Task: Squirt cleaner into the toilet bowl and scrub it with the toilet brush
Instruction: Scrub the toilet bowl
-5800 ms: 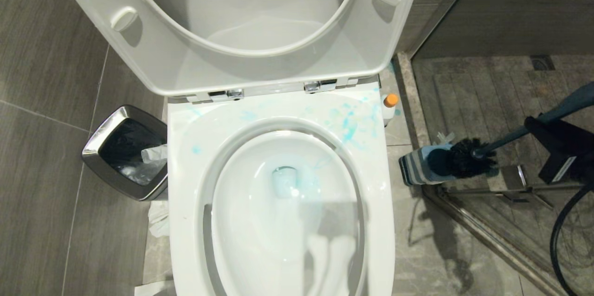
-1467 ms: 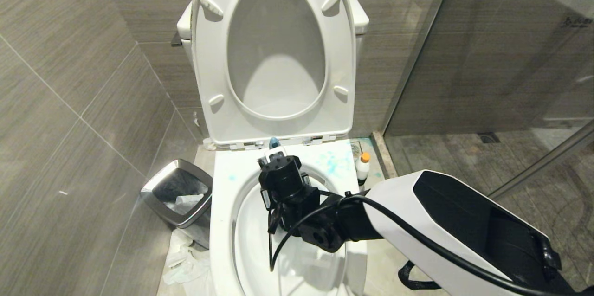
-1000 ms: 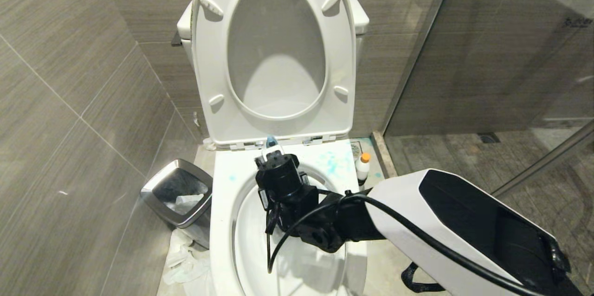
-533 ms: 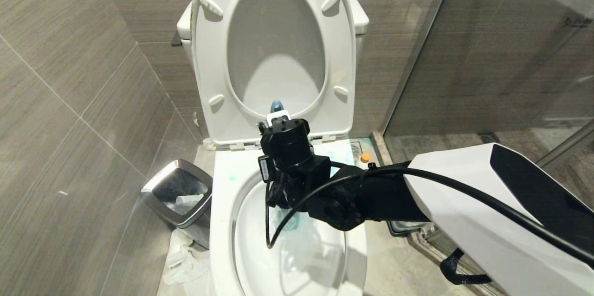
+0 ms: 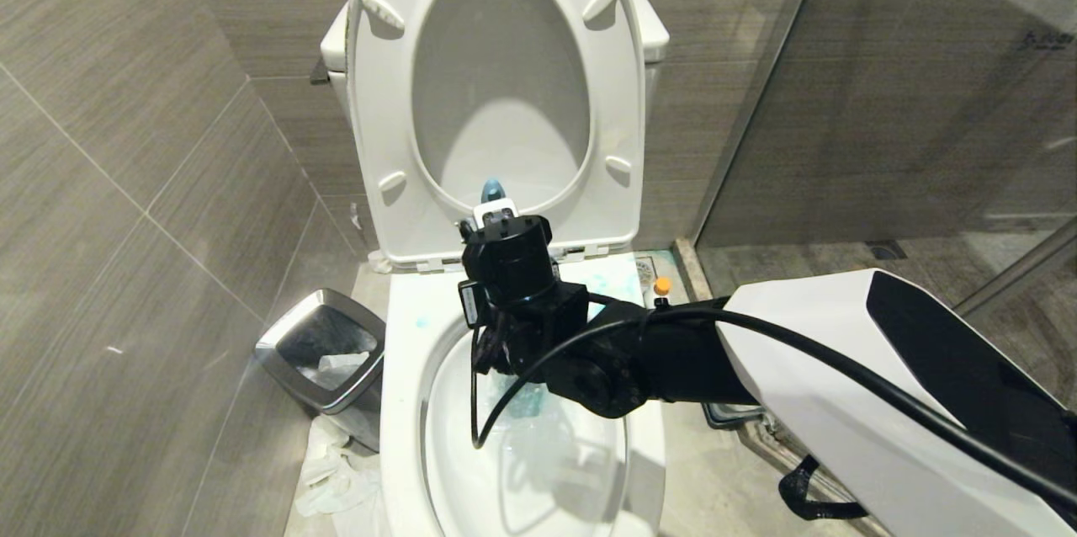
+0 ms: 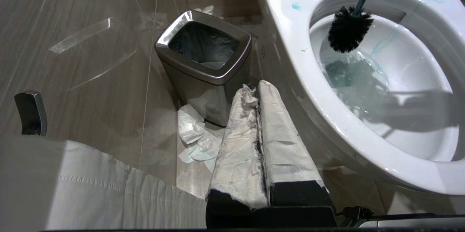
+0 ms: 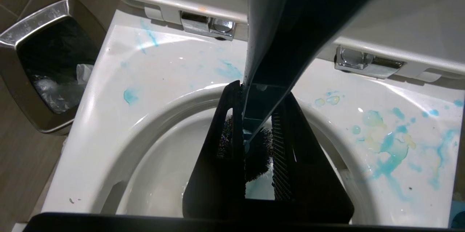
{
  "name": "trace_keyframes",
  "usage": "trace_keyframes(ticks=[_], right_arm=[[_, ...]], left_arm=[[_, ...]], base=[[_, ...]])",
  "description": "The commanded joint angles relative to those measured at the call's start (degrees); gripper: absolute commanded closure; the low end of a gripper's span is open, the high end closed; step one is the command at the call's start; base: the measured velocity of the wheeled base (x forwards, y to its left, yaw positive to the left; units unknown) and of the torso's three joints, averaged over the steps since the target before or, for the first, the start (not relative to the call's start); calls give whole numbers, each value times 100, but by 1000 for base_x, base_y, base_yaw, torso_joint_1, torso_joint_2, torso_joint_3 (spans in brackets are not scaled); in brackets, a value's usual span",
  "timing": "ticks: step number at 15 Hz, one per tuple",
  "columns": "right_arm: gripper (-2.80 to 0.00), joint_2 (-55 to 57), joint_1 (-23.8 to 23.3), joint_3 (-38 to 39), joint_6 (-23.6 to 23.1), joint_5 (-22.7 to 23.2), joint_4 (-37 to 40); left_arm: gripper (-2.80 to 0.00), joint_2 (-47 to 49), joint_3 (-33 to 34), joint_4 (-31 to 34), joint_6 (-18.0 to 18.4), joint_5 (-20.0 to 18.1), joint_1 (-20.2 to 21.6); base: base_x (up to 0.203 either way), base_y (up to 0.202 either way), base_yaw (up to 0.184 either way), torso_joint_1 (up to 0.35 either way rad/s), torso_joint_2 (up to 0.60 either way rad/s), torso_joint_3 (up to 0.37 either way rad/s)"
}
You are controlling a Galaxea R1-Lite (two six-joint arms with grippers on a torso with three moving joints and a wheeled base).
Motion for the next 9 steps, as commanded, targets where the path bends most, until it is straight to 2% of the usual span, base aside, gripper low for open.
trace_keyframes(ticks=[1,4,9], right_arm=[[0,199,1,-209,1,-16,-22],[0,506,4,-745,1,-16,30],[0,630,274,-810,89,1,99]], left_arm=[[0,8,-4,0,2,0,-2],[0,8,-4,0,2,0,-2],[0,8,4,0,2,3,7]], base=[[0,0,0,0,0,0],[0,0,0,0,0,0],[0,0,0,0,0,0]])
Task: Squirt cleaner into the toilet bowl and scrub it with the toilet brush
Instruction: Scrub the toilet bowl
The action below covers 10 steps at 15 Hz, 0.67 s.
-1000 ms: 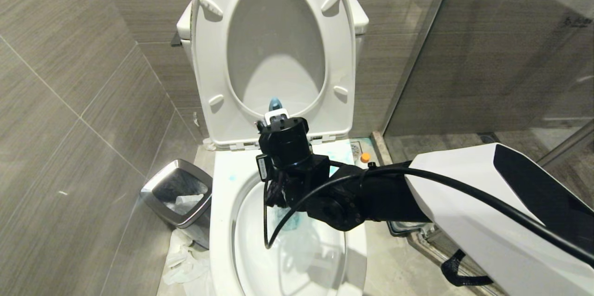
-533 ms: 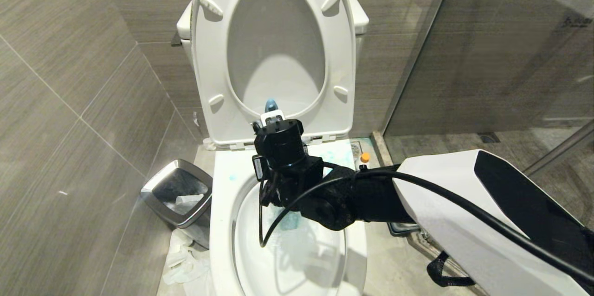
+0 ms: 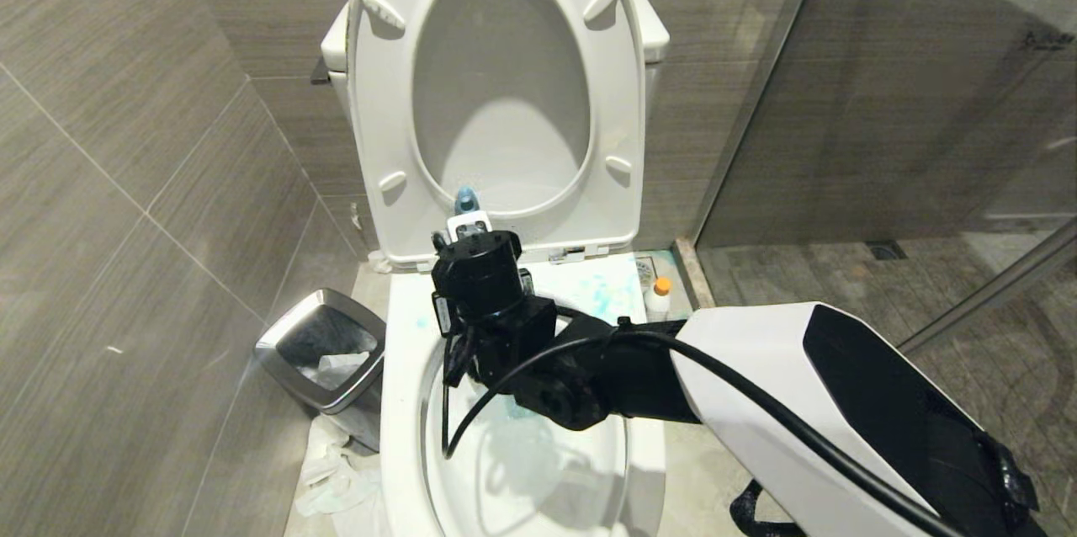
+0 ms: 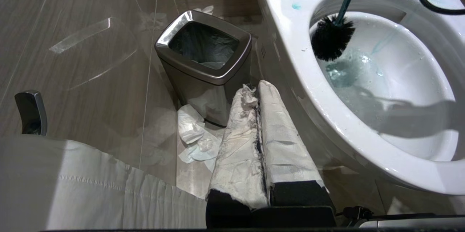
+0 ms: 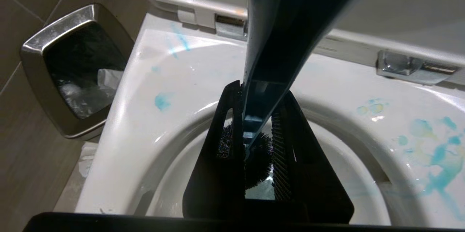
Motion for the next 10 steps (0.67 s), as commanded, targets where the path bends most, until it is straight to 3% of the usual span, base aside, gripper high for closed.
trace_keyframes(ticks=[1,6,10], right_arm=[[0,60,112,-20,11,-13,-16],[0,8,427,98,133,-44,10],[0,-299,718,705,313,-70,10]], left_arm=[[0,8,-4,2,2,-4,-1],[0,8,-4,2,2,-4,7],[0,8,-4,2,2,-4,7]], base=[[0,0,0,0,0,0],[0,0,0,0,0,0],[0,0,0,0,0,0]])
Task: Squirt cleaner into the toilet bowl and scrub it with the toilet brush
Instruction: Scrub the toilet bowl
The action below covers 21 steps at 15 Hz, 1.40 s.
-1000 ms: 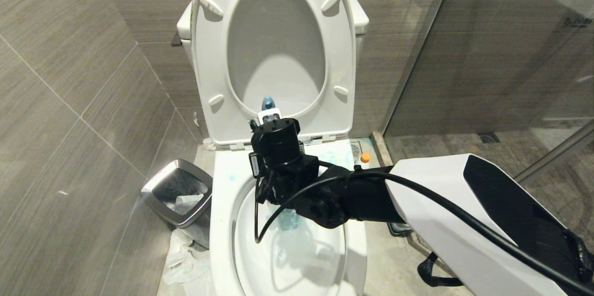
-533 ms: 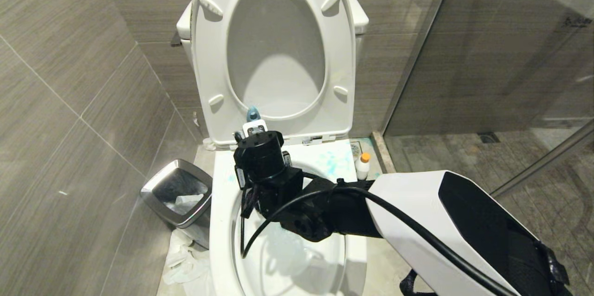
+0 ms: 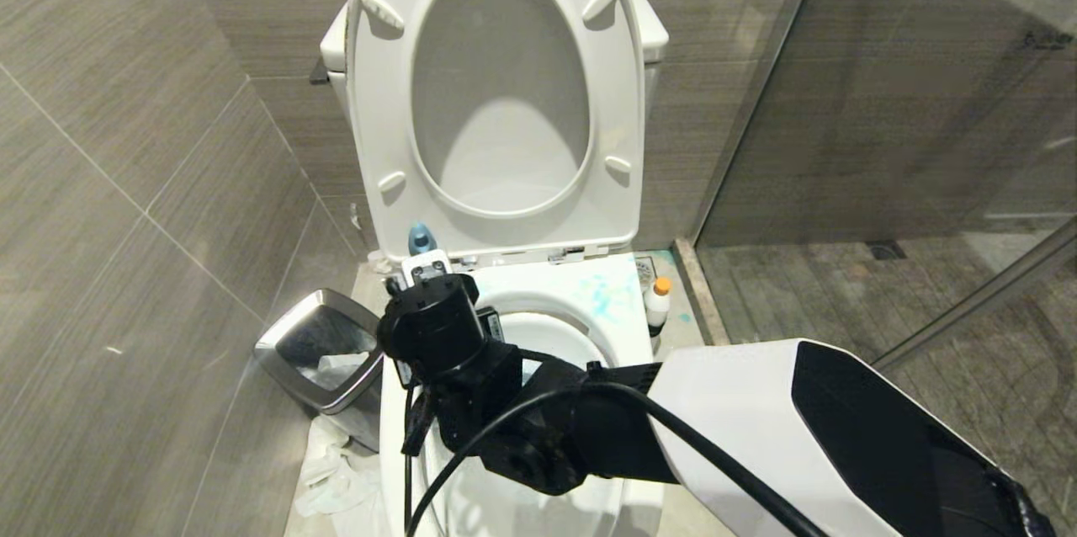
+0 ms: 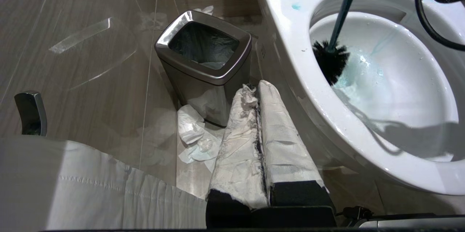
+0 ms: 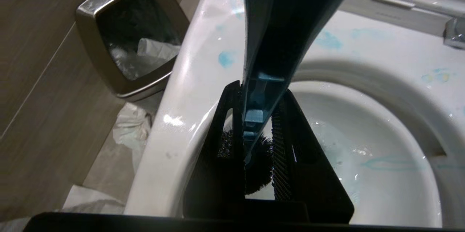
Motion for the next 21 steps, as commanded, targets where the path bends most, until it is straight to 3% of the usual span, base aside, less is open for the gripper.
trace_keyframes(ticks=[1,9,17,21], right_arm=[[0,-296,209,477,126,-60,-10],[0,-1812,907,3271,615,-290,-404],[0,-3112,934,5577,708,-611,-1212],[0,-3401,649,6102,728,-756,-1577]], left_arm=[[0,8,-2,0,2,-3,6],[0,8,-2,0,2,-4,-2],[0,8,-2,0,2,-4,-2],[0,8,-1,0,2,-4,6]], base=[[0,0,0,0,0,0],[0,0,0,0,0,0],[0,0,0,0,0,0],[0,0,0,0,0,0]])
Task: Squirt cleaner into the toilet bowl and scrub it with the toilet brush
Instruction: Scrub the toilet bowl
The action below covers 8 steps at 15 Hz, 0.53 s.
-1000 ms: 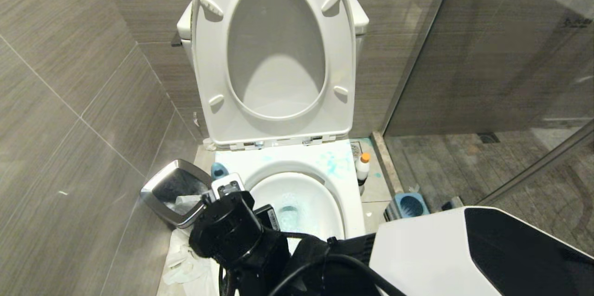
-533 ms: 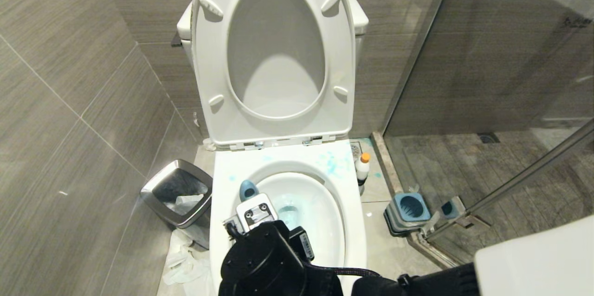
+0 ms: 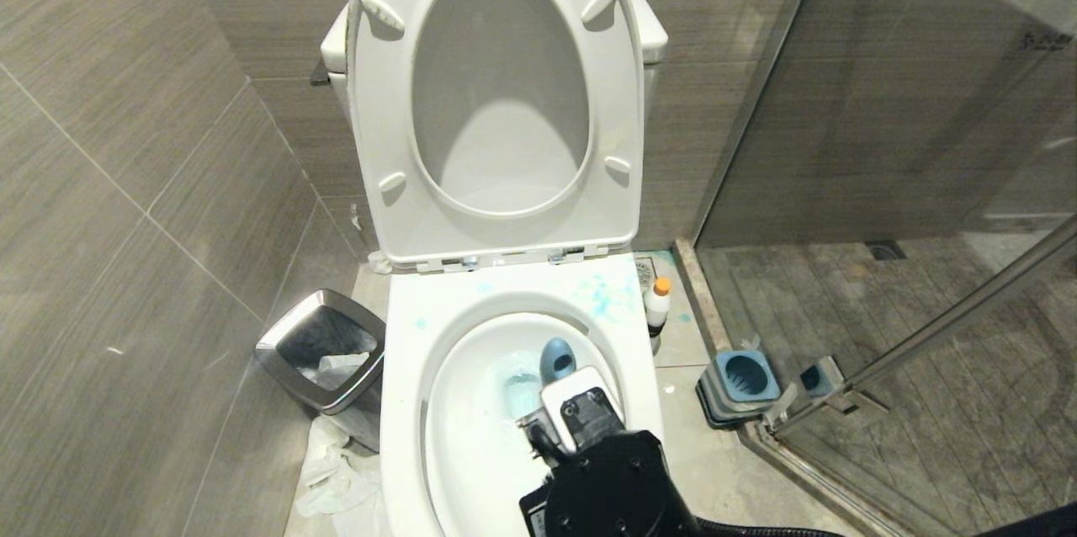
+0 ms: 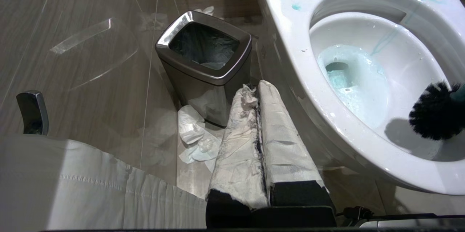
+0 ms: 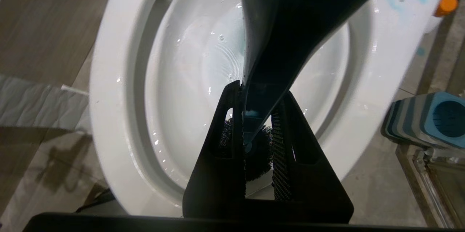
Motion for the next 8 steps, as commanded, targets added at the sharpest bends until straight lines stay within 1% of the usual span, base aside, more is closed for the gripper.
trace_keyframes(ticks=[1,4,8], right_arm=[[0,-227,-303,138,3,-28,-58],[0,-278,-835,41,-11,-15,-62],[0,93,-1605,-608,-27,50,-62]], left_arm=[[0,8,4,1,-1,-1,4],[0,8,-2,1,-1,-1,3],[0,8,2,1,-1,-1,-1]], base=[[0,0,0,0,0,0],[0,0,0,0,0,0],[0,0,0,0,0,0]])
